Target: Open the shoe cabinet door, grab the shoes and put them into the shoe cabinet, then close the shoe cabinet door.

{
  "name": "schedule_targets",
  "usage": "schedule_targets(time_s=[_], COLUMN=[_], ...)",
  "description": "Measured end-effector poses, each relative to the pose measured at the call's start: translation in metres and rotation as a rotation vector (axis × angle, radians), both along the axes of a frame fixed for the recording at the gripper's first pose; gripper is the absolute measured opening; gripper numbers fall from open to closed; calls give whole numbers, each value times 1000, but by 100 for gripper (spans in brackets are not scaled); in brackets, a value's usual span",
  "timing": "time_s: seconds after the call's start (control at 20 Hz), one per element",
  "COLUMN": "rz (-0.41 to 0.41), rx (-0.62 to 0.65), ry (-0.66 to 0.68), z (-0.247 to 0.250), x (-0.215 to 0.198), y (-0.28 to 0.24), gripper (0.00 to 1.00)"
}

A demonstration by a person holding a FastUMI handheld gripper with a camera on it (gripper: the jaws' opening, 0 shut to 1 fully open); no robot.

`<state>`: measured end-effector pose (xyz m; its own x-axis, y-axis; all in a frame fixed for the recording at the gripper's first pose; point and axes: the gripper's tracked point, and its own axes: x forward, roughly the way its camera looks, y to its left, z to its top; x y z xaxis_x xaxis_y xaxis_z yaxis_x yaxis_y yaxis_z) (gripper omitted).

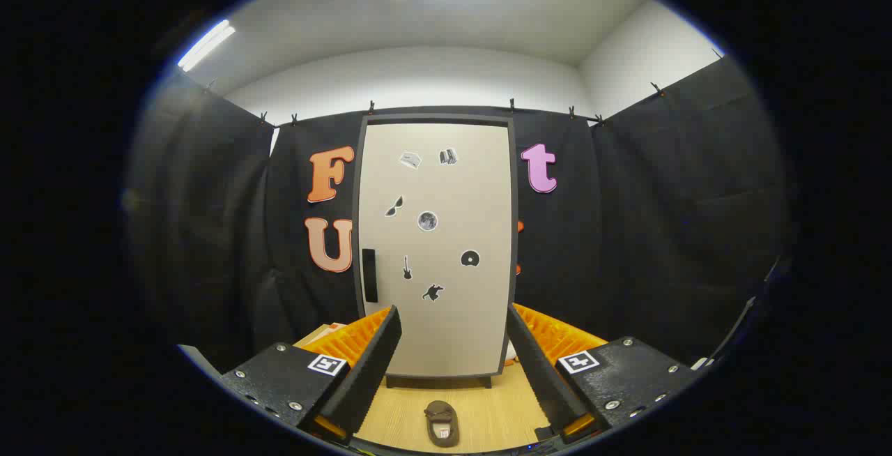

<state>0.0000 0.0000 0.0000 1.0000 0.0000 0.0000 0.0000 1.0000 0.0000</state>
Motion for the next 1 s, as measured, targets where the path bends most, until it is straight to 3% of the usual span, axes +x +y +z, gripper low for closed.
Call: schedule_targets(time_s=[0.7,1.0], rz=[30,67], rx=[12,37], ry=[26,38], z=[-7,-13], x=[10,32], y=[17,57], gripper=[95,95])
